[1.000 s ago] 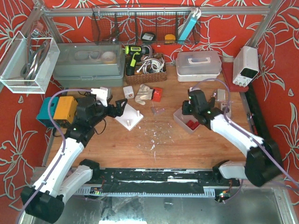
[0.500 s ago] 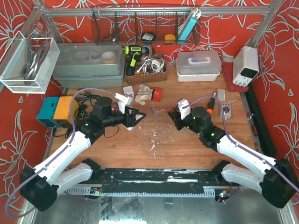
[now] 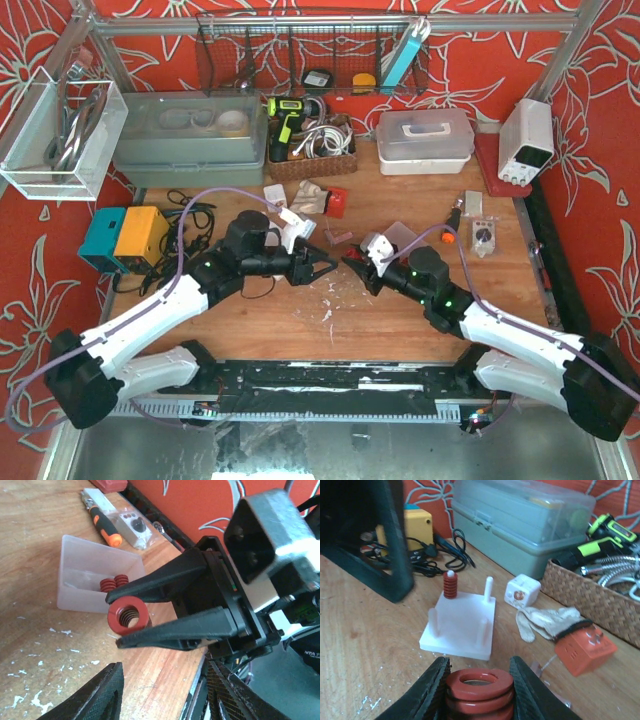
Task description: Install the large spring
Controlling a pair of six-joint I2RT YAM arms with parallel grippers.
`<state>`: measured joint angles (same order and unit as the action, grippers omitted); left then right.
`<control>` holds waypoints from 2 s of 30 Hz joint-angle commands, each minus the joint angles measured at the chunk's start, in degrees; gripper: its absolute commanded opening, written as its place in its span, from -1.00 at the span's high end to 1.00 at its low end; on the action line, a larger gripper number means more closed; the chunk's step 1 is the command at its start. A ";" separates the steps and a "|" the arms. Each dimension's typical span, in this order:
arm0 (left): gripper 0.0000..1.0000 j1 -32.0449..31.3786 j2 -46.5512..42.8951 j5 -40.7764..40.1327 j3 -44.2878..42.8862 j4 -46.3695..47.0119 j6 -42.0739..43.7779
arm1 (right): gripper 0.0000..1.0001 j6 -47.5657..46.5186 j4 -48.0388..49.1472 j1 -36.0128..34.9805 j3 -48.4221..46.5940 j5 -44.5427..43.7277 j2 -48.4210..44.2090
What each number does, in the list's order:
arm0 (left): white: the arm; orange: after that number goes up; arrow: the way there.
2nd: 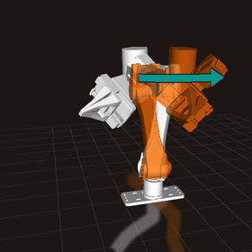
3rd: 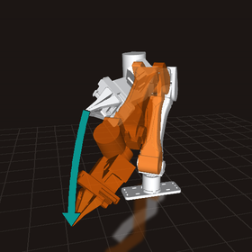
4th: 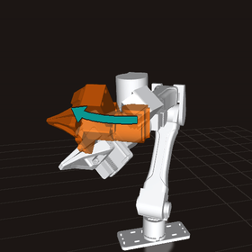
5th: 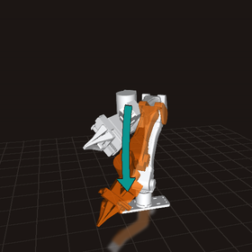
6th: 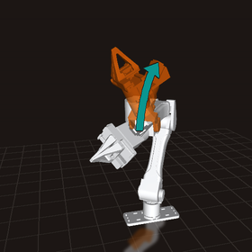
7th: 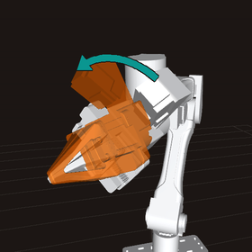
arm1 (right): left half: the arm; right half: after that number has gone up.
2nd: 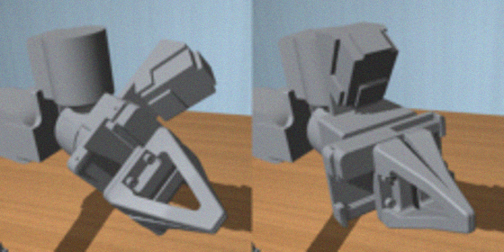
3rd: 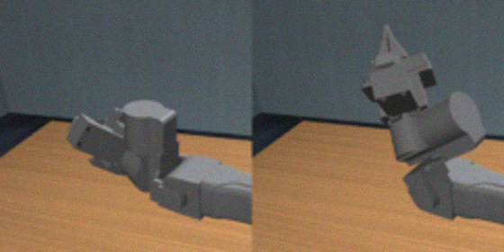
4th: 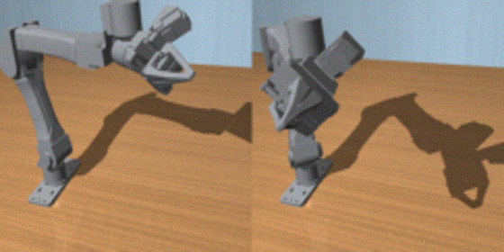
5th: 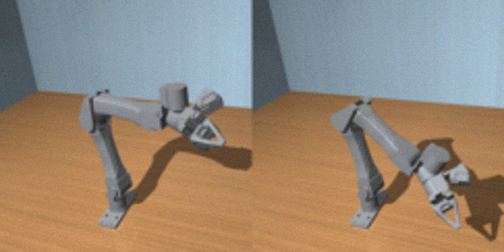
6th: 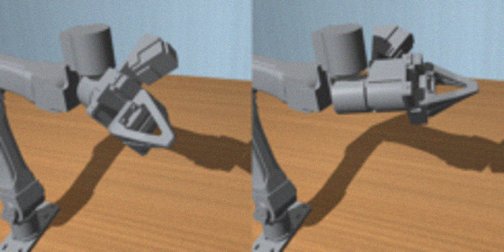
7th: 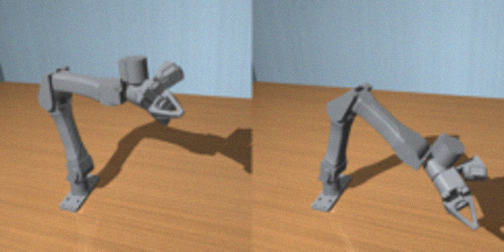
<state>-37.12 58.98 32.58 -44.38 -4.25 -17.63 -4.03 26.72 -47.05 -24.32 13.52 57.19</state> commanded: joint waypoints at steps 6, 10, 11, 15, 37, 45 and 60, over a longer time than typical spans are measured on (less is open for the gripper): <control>-0.17 -1.99 3.73 4.44 -4.84 -2.87 4.02 | 1.00 -6.36 6.91 -4.09 0.67 2.04 -0.78; -0.11 -2.50 5.44 4.23 -6.05 -5.04 5.89 | 1.00 -7.68 6.42 -5.27 0.42 1.72 -0.50; -0.09 -2.59 6.29 3.94 -6.52 -6.01 6.27 | 1.00 -8.00 6.48 -5.51 0.41 1.69 -0.54; -0.06 -2.90 8.40 4.29 -8.00 -8.36 7.48 | 1.00 -9.03 6.17 -6.48 0.25 1.27 -0.09; -0.16 -3.39 11.57 -4.09 -12.00 -16.44 10.17 | 1.00 -13.18 6.04 -9.38 1.01 -0.51 -0.25; -0.15 -3.39 12.36 -6.33 -12.48 -18.07 9.30 | 1.00 -13.85 5.98 -9.79 1.11 -0.50 -0.42; -0.14 -3.39 13.11 3.50 -11.17 -16.11 8.18 | 1.00 -14.38 5.42 -10.29 0.78 -4.56 0.28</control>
<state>-40.40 72.71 32.08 -56.10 -20.97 -9.17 -17.54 29.06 -57.06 -23.18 11.88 57.87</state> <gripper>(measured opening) 0.589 0.327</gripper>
